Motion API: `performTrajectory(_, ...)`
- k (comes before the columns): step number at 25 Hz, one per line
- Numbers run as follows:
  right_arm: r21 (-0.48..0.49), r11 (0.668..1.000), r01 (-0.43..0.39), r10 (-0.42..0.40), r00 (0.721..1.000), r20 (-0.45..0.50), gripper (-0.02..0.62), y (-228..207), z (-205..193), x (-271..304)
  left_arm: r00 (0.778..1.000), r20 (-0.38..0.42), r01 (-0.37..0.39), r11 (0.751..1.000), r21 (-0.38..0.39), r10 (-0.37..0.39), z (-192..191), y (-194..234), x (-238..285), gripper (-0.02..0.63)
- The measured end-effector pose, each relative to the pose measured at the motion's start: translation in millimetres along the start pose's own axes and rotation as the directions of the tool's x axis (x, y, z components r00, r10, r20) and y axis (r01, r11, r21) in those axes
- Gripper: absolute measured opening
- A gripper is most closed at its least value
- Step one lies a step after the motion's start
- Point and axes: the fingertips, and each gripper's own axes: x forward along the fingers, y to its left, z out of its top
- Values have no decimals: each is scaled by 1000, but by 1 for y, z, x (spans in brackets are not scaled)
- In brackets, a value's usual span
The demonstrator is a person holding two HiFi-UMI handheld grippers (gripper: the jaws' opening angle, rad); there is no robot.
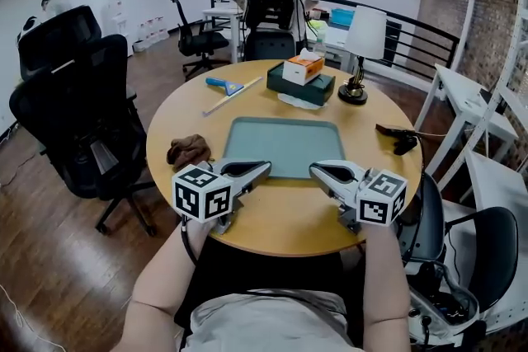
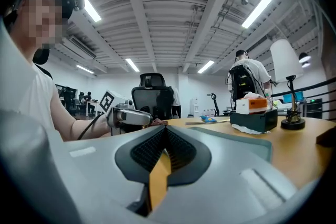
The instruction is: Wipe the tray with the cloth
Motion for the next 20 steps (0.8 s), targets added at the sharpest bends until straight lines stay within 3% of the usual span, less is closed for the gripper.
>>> performTrajectory(13, -2, 1000, -24, 24, 1000, -17, 0, 5, -4, 8, 998, -5, 59, 996, 67, -59, -7, -21, 16, 321)
performTrajectory(20, -10, 999, -39, 38, 999, -30, 0, 8, -7, 7, 997, -26, 74, 995, 60, -72, -11, -22, 21, 321)
